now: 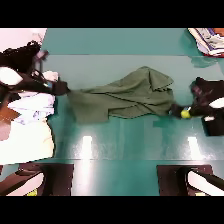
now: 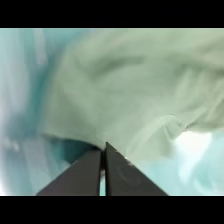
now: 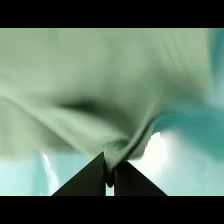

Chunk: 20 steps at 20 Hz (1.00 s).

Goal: Fold the shirts.

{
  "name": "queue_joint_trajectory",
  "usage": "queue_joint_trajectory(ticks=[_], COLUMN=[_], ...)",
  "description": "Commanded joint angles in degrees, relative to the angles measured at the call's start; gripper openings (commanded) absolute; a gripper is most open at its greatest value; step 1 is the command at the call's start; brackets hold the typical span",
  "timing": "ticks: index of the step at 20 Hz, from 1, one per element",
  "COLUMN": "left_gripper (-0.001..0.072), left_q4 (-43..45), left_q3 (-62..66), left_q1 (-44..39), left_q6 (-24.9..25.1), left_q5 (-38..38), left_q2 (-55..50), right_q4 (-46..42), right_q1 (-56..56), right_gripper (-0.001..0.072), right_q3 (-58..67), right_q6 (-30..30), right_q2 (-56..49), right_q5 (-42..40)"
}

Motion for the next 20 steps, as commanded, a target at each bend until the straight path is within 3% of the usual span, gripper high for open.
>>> queue_joint_trajectory(ticks=[1,7,12,16,20], left_gripper=[0.0022,0.0023,0.0022,0.0021,0.0021], left_q4=[4.4,5.0,5.0,4.9,5.1], left_q3=[12.4,39.2,57.0,60.4,52.4], left_q1=[0.0,0.0,0.0,0.0,0.0], left_q6=[-0.3,-0.5,-5.9,-9.6,-10.6], left_q5=[-3.1,-2.5,-2.6,-4.0,-6.6], left_q2=[7.8,16.9,17.7,17.7,17.7], right_q4=[-0.5,-10.4,-23.1,-30.6,-30.3], right_q1=[0.0,0.0,0.0,0.0,0.0], right_gripper=[0.0016,0.0016,0.0016,0.0016,0.0016], right_q3=[13.5,48.1,65.3,74.9,77.7], right_q6=[-0.1,0.0,4.4,8.0,8.0], right_q2=[8.0,15.0,19.0,16.3,7.5], right_q5=[3.3,5.6,9.6,21.0,31.6])
